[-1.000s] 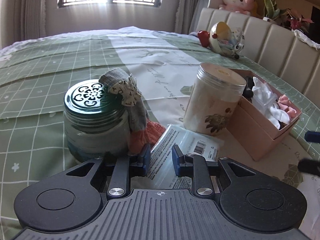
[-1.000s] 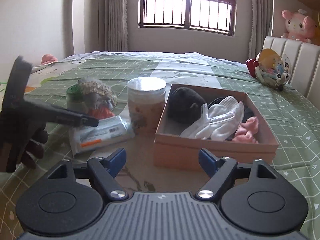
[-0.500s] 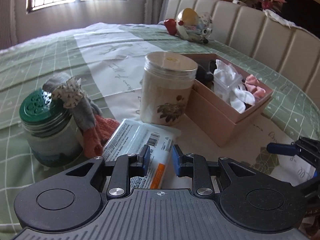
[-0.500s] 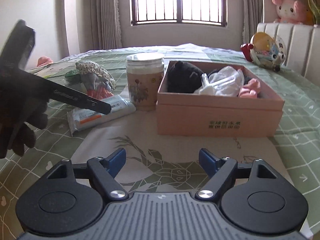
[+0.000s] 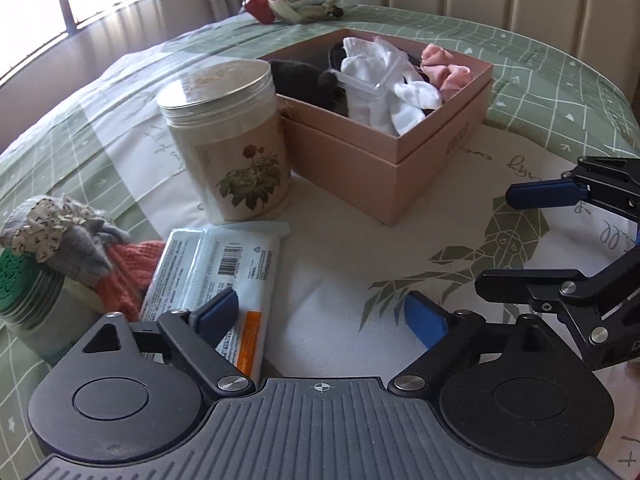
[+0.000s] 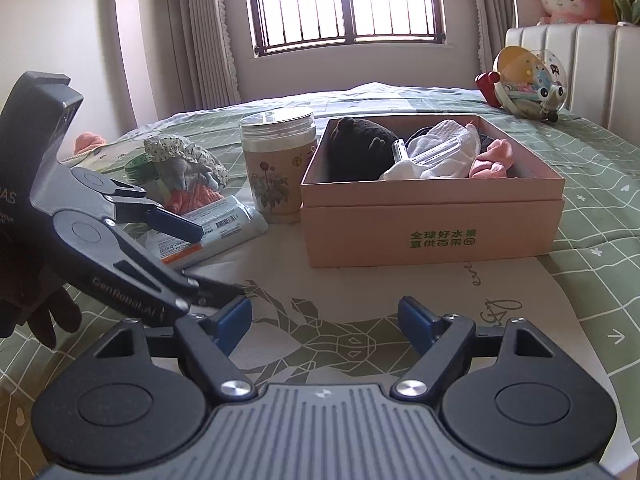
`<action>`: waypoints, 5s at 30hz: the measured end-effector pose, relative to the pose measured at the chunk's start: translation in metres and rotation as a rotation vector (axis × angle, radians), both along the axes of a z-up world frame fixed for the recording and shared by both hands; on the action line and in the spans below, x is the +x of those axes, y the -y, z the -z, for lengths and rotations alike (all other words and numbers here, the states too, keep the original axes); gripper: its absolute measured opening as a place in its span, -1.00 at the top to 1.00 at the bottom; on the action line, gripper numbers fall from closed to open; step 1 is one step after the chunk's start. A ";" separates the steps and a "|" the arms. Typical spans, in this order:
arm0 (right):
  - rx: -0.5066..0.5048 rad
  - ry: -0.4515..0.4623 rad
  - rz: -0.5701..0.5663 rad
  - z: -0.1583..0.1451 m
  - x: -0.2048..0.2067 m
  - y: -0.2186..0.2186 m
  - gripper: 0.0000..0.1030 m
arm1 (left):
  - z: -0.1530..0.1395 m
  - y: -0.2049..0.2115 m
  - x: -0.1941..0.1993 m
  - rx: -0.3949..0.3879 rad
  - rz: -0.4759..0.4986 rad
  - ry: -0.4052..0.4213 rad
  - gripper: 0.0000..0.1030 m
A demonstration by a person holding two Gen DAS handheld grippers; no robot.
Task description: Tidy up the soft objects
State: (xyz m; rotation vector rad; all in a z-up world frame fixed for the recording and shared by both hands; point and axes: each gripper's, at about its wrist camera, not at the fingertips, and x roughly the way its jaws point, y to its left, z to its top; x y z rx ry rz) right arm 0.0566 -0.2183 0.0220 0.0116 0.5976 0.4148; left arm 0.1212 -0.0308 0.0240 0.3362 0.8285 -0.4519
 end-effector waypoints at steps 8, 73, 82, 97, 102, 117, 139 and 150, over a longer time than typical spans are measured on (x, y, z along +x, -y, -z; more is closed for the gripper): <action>0.019 0.002 -0.002 0.001 -0.001 0.003 -0.57 | -0.003 -0.020 0.018 0.078 -0.153 0.048 -0.65; 0.061 -0.027 -0.184 -0.231 0.143 -0.101 0.87 | -0.119 -0.143 -0.059 -0.380 -0.545 0.312 -0.58; 0.067 0.069 -0.033 -0.264 0.134 0.016 0.86 | -0.158 -0.017 0.017 -0.299 -0.338 0.386 -0.58; 0.173 -0.009 0.078 -0.202 0.155 0.125 0.86 | -0.088 0.087 0.086 -0.413 -0.197 0.138 -0.60; 0.187 -0.116 0.087 -0.158 0.176 0.116 0.86 | -0.033 0.107 0.131 -0.285 -0.217 0.014 -0.61; 0.265 -0.399 -0.002 -0.042 0.231 0.049 0.86 | -0.077 0.029 0.050 -0.383 -0.257 0.172 -0.52; 0.010 -0.036 0.103 -0.063 0.004 0.009 -0.62 | -0.005 -0.040 -0.128 -0.342 -0.475 0.136 -0.52; -0.105 -0.029 0.131 0.014 -0.035 -0.008 -0.78 | 0.016 -0.014 -0.135 -0.242 -0.510 0.205 -0.54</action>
